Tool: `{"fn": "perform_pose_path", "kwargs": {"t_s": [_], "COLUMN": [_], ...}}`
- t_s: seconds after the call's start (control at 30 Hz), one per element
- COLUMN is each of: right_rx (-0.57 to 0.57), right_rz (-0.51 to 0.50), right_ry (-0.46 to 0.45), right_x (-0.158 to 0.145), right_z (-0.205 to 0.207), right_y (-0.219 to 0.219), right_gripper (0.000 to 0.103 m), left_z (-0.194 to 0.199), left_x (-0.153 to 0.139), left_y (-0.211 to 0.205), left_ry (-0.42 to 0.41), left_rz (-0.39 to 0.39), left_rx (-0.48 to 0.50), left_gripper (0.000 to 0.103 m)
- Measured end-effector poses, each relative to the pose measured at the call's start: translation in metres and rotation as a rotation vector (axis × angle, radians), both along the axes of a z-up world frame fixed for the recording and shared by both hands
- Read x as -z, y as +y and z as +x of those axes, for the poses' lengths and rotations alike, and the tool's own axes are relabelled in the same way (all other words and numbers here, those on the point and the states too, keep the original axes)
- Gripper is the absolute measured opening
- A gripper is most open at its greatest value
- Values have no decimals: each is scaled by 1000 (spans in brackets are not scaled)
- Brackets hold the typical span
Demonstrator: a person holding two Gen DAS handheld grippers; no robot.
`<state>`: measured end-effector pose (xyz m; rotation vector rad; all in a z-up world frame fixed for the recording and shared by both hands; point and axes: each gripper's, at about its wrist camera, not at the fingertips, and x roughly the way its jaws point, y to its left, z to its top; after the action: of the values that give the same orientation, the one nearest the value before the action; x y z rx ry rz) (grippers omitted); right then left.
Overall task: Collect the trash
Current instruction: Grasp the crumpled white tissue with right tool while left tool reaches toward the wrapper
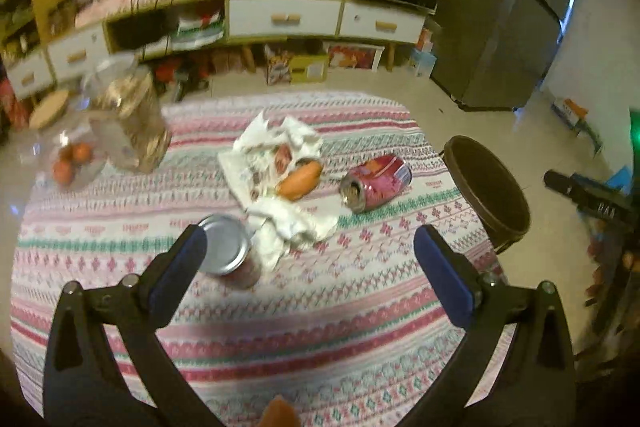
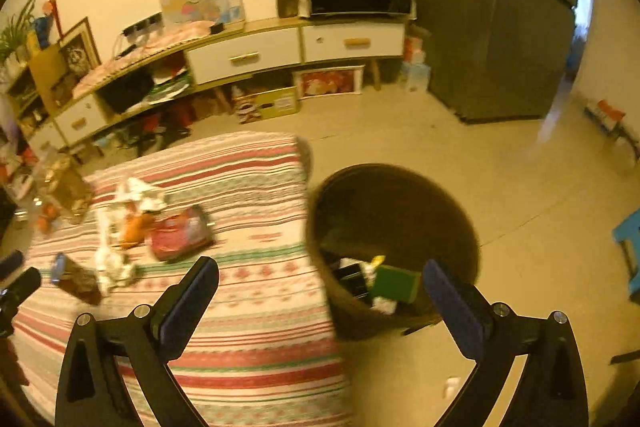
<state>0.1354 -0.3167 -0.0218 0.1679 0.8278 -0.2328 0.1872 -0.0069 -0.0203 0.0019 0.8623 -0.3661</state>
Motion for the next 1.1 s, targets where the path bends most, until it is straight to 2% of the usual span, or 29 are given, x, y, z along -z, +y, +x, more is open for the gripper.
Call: {"fn": "perform_pose_path", "kwargs": {"t_s": [0.2, 0.33, 0.43, 0.67, 0.73, 0.8, 0.97, 1.1], "right_rx": [-55, -97, -133, -253, -282, -307, -342, -341], "right_rz": [-45, -42, -14, 109, 130, 166, 245, 277], "right_ry": [41, 79, 98, 138, 149, 168, 204, 217], "right_x": [3, 9, 15, 37, 46, 59, 85, 99], "right_z": [12, 25, 37, 70, 80, 93, 119, 134], "right_y": [37, 63, 82, 137, 151, 165, 190, 200], "right_gripper": [103, 103, 103, 102, 95, 78, 72, 71], "left_z": [7, 16, 22, 31, 35, 40, 45, 46], "left_x": [0, 1, -1, 2, 6, 10, 17, 22], "left_y": [32, 58, 77, 109, 119, 129, 144, 145], "left_ry": [81, 149, 156, 135, 144, 162, 199, 207], "left_rz": [7, -34, -37, 15, 10, 1, -42, -21], "left_rx": [-2, -33, -75, -167, -191, -215, -246, -247], "left_gripper": [103, 103, 103, 103, 103, 103, 103, 103]}}
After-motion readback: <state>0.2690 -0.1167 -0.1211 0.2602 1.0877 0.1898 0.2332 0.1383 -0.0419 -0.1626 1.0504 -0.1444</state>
